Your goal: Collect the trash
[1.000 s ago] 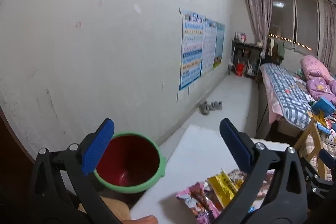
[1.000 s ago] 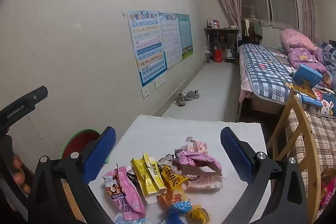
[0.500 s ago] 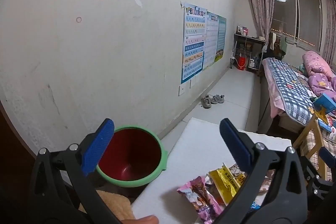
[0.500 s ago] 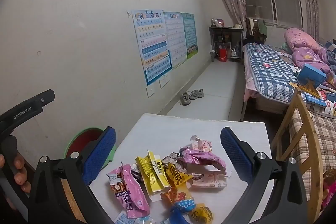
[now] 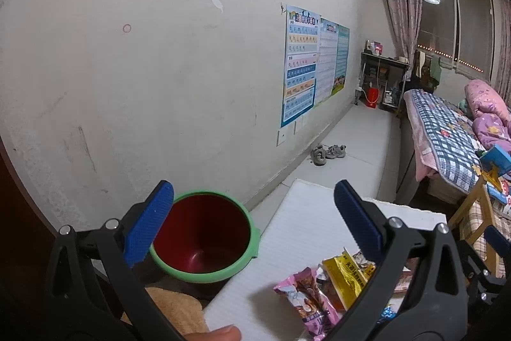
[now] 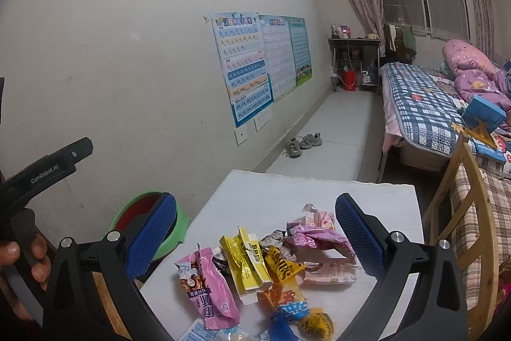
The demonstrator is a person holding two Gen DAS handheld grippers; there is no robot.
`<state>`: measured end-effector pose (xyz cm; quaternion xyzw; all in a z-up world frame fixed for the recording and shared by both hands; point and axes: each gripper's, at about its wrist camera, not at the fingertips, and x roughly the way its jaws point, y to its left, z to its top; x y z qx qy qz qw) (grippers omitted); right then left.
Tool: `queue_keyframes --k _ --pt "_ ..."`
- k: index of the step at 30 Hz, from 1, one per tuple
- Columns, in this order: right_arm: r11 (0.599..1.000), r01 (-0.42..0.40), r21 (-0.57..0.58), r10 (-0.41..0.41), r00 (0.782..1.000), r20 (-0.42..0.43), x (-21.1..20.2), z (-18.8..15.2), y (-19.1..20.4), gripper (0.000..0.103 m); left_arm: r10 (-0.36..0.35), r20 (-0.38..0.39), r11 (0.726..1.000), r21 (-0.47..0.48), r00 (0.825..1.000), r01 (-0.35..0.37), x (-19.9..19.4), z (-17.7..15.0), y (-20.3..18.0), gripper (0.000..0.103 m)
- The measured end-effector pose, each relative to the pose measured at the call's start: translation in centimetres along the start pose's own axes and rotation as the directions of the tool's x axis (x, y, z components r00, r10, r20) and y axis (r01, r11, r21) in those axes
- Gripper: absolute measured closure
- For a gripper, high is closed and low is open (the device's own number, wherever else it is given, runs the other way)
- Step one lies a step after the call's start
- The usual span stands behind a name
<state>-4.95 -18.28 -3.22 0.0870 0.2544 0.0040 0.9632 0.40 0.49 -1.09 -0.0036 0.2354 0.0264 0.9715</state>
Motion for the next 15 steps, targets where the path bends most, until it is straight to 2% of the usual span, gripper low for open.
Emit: queue_keyframes --k 1,15 --pt "1.000 0.000 -0.001 0.000 1.000 0.000 -0.09 0.01 0.05 0.007 0.003 -0.001 1.000 0.003 1.000 -0.003 -0.49 0.86 0.00 0.004" --pt "1.000 -0.008 0.012 0.008 1.000 -0.011 0.01 -0.16 0.17 0.007 0.024 -0.012 0.999 0.021 1.000 -0.024 -0.16 0.58 -0.45 0.004"
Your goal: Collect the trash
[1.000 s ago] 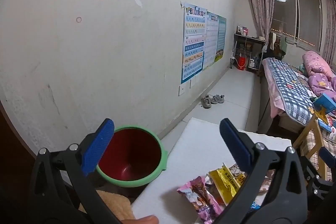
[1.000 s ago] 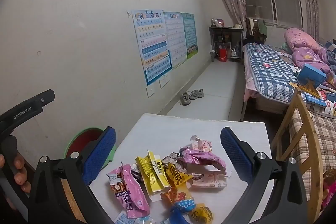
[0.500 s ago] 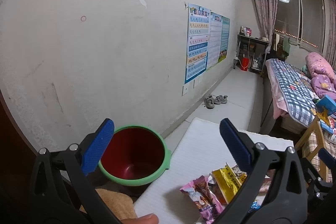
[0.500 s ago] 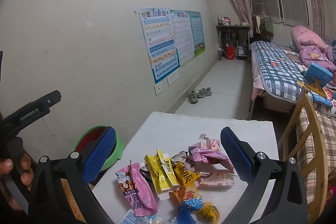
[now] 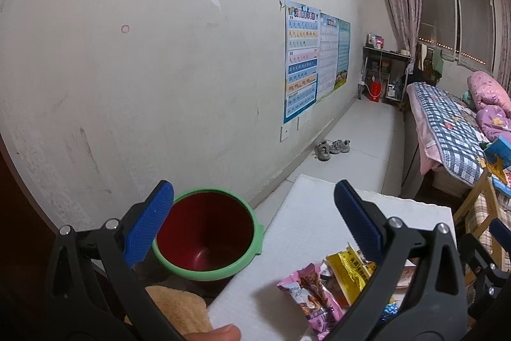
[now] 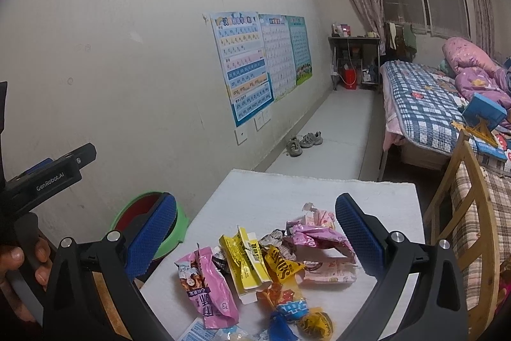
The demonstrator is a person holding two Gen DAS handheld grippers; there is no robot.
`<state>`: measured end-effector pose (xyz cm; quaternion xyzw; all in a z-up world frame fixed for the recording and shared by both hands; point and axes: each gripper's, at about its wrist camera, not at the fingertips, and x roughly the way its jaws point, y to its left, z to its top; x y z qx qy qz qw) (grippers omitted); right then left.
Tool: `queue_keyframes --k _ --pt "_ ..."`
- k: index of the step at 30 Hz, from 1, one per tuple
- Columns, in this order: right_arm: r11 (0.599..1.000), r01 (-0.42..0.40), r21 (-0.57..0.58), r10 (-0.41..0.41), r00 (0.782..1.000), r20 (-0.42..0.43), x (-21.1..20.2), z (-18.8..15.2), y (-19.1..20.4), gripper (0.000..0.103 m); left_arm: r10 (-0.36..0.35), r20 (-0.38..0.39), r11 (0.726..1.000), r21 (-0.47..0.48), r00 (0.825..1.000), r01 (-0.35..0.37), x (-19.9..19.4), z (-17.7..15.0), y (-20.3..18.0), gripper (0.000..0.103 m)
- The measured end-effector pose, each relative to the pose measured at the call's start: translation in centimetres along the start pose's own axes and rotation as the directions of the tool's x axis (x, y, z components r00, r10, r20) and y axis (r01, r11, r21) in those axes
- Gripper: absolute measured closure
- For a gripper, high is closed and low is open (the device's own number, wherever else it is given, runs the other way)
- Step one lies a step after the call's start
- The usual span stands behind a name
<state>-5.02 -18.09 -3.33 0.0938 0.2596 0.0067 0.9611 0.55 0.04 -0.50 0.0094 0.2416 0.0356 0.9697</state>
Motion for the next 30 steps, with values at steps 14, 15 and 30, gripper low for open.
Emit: queue_keyframes --k 14,15,30 --pt "1.000 -0.015 -0.017 0.015 1.000 0.008 0.2 0.7 -0.1 0.007 0.003 -0.020 1.000 -0.009 1.000 -0.003 0.2 -0.1 0.1 0.004" --pt "1.000 -0.015 -0.017 0.015 1.000 0.010 0.2 0.7 -0.2 0.007 0.000 -0.022 1.000 -0.009 1.000 0.000 0.2 -0.1 0.0 0.004" --pt "1.000 -0.017 -0.008 0.017 1.000 -0.003 0.5 0.6 -0.8 0.007 -0.012 -0.038 1.000 -0.004 0.999 0.012 0.6 -0.3 -0.1 0.004"
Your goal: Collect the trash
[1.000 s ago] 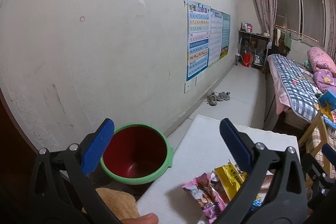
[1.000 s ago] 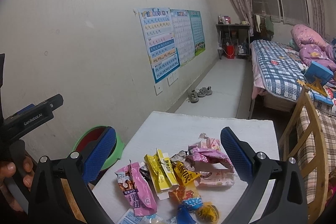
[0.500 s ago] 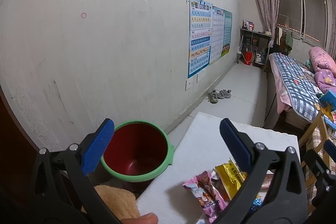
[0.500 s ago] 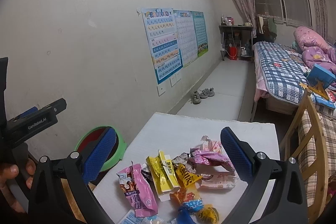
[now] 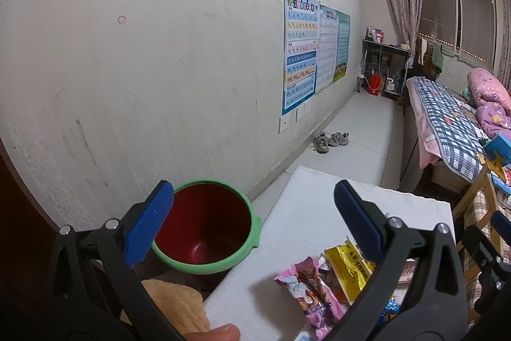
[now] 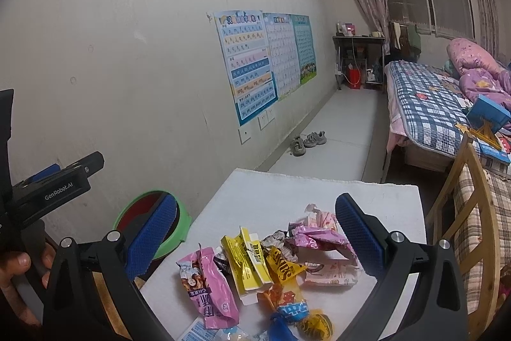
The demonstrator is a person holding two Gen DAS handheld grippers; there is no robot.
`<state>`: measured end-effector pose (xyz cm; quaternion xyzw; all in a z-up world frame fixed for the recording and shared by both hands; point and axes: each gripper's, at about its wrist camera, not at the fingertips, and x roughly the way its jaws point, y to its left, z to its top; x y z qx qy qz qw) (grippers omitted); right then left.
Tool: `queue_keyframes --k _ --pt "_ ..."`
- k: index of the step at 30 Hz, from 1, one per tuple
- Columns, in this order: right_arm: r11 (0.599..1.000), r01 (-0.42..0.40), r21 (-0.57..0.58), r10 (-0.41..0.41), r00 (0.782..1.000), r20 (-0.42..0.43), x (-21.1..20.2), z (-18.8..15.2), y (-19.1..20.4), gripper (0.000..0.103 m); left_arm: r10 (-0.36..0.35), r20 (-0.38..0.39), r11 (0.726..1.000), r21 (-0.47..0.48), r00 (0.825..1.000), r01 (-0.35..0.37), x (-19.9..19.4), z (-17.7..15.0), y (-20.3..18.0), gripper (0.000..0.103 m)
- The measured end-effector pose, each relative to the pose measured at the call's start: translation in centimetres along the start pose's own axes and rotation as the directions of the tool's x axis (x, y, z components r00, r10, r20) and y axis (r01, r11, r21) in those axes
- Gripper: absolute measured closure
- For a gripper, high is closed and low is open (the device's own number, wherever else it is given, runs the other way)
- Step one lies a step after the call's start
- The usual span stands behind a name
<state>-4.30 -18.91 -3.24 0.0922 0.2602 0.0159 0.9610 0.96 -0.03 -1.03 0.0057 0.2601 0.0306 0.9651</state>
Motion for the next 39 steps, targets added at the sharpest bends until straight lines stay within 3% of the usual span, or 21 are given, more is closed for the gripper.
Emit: queue_keyframes --k 21,23,27,30,32,34,36,37,39 --pt "0.999 0.048 0.010 -0.048 0.998 -0.032 0.1 -0.8 -1.6 0.007 -0.026 -0.023 0.999 0.022 0.999 0.026 0.6 -1.1 0.3 0.004" --pt "0.999 0.053 0.002 -0.053 0.997 -0.054 0.3 -1.5 -1.9 0.007 -0.034 -0.044 0.998 0.047 0.998 0.036 0.9 -2.0 0.0 0.004" --pt "0.997 0.073 -0.006 -0.073 0.984 -0.163 1.5 -4.8 -3.2 0.007 -0.100 -0.178 0.986 0.118 0.979 0.122 2.5 -6.1 -0.9 0.004" --pt "0.996 0.087 0.007 -0.081 0.959 -0.271 2.7 -8.4 -4.6 0.007 -0.150 -0.335 0.963 0.164 0.930 0.215 4.0 -10.3 -1.7 0.004" --pt "0.995 0.097 0.016 -0.086 0.937 -0.339 3.5 -10.6 -5.5 0.007 -0.171 -0.445 0.941 0.189 0.879 0.280 5.0 -13.7 -2.4 0.007" --pt "0.994 0.103 0.022 -0.086 0.914 -0.396 4.1 -12.5 -6.0 0.008 -0.172 -0.523 0.928 0.198 0.835 0.315 5.9 -16.4 -3.0 0.016" --pt "0.995 0.094 0.040 -0.067 0.897 -0.436 4.8 -14.2 -6.6 0.013 -0.195 -0.603 0.916 0.170 0.774 0.363 6.9 -18.8 -3.4 0.023" --pt "0.995 0.089 0.048 -0.058 0.892 -0.449 5.1 -14.7 -6.8 0.017 -0.201 -0.648 0.909 0.155 0.735 0.386 7.6 -19.8 -3.8 0.025" --pt "0.995 0.076 0.071 -0.033 0.878 -0.477 6.0 -15.9 -7.1 0.024 -0.211 -0.694 0.902 0.134 0.688 0.411 8.6 -20.9 -4.1 0.025"
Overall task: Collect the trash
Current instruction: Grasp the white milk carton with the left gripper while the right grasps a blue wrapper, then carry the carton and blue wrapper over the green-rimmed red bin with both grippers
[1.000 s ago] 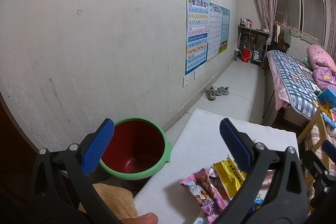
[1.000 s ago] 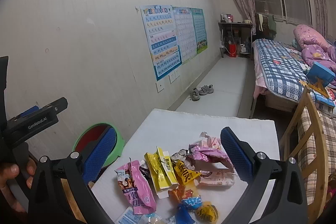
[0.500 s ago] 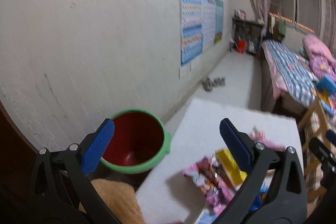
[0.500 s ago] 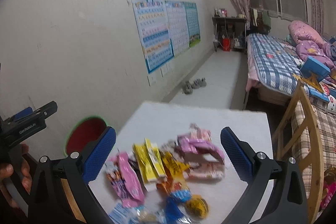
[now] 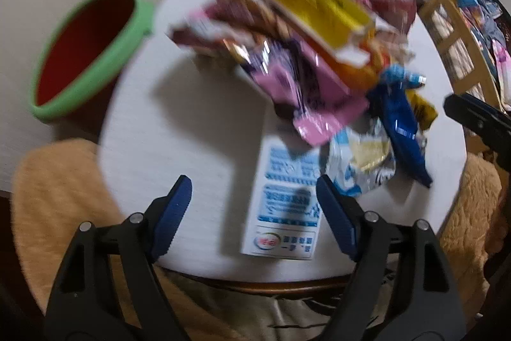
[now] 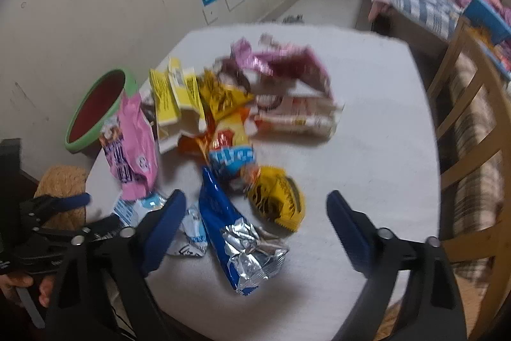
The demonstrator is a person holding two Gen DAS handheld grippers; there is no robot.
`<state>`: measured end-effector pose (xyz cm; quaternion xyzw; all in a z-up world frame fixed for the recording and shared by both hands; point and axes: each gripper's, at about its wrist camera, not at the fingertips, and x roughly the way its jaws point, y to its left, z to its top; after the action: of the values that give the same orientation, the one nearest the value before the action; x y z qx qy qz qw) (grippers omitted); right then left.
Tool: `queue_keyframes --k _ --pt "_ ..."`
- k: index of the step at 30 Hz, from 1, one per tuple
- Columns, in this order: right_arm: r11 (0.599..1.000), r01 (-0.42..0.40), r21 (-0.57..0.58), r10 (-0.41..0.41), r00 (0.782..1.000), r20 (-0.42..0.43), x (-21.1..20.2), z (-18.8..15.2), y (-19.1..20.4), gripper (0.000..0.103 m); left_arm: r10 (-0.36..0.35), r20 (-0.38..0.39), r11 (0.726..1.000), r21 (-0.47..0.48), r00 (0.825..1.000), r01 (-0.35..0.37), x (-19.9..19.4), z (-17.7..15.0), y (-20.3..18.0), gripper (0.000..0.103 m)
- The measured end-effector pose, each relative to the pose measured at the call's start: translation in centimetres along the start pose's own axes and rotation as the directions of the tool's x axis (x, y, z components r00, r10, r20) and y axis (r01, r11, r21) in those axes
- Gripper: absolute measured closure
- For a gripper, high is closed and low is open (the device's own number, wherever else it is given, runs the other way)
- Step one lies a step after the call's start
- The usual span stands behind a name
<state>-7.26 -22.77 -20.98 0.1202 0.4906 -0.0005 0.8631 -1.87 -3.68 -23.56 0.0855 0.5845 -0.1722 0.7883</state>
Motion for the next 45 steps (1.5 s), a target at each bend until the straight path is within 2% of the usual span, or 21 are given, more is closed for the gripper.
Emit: queue_keyframes --k 4,7,12,16,20,21,22,23,24,26,27,28,32,35,40,45 --pt "0.999 -0.034 0.016 0.035 0.998 -0.054 1.5 -0.4 0.0 0.035 -0.049 -0.011 0.999 -0.005 0.999 0.049 1.0 -0.3 -0.3 0.025" --pt "0.999 -0.051 -0.008 0.051 0.996 -0.079 2.2 -0.6 0.9 0.035 -0.050 -0.024 0.998 0.025 0.998 0.050 0.9 -0.7 -1.0 0.025" --pt "0.997 -0.017 -0.079 0.010 0.995 -0.094 2.6 -1.0 1.7 0.038 -0.084 -0.061 0.996 0.032 0.995 0.086 0.5 -1.0 -1.2 0.025" --pt "0.994 0.003 -0.113 -0.014 0.995 -0.103 2.7 -1.0 1.9 0.039 -0.066 -0.093 0.997 0.023 0.993 0.069 0.8 -1.1 -0.3 0.025" --pt "0.980 0.030 -0.198 -0.052 0.993 -0.110 2.7 -1.6 3.0 0.038 -0.035 -0.117 0.999 0.020 0.992 0.038 2.0 -1.4 0.1 0.025" --pt "0.974 0.036 -0.223 -0.062 0.992 -0.110 2.7 -1.9 3.3 0.039 -0.030 -0.120 0.999 0.020 0.992 0.032 2.3 -1.4 0.1 0.028" --pt "0.970 0.044 -0.240 -0.072 0.991 -0.110 2.9 -2.1 3.5 0.040 -0.034 -0.123 0.999 0.019 0.992 0.037 2.7 -1.5 0.0 0.039" --pt "0.965 0.054 -0.258 -0.083 0.991 -0.104 3.0 -2.3 3.7 0.045 -0.031 -0.119 0.999 0.023 0.992 0.034 2.8 -1.5 0.0 0.040" --pt "0.964 0.055 -0.261 -0.083 0.992 -0.098 3.0 -2.5 3.7 0.056 -0.040 -0.096 0.998 0.041 0.995 0.044 2.6 -1.4 -0.2 0.051" --pt "0.968 0.042 -0.247 -0.066 0.994 -0.090 3.3 -2.3 3.3 0.065 -0.059 -0.074 0.996 0.057 0.996 0.064 2.2 -1.4 -0.3 0.051" --pt "0.969 0.032 -0.244 -0.053 0.995 -0.080 3.1 -2.3 3.2 0.079 -0.062 -0.058 0.997 0.052 0.996 0.065 1.7 -1.6 -0.1 0.051" --pt "0.970 0.020 -0.242 -0.037 0.997 -0.068 2.9 -2.1 3.2 0.084 -0.068 -0.033 0.997 0.044 0.997 0.069 1.1 -2.0 0.2 0.051" --pt "0.980 -0.034 -0.194 0.030 0.999 -0.024 1.1 -1.9 3.4 0.092 -0.080 0.060 0.997 -0.011 0.995 0.081 -1.9 -3.2 2.4 0.051" --pt "0.989 -0.075 -0.127 0.078 0.997 0.021 -0.5 -1.5 3.3 0.094 -0.038 0.136 0.998 -0.046 0.990 0.045 -4.0 -3.8 4.2 0.051" --pt "0.992 -0.094 -0.082 0.102 0.990 0.096 -2.6 -0.1 4.2 0.094 0.037 0.249 0.990 -0.140 0.968 -0.002 -7.3 -3.3 6.8 0.051" --pt "0.990 -0.116 -0.076 0.127 0.979 0.159 -4.4 1.6 5.5 0.094 0.098 0.317 0.979 -0.201 0.943 -0.034 -8.7 -2.8 7.8 0.051"
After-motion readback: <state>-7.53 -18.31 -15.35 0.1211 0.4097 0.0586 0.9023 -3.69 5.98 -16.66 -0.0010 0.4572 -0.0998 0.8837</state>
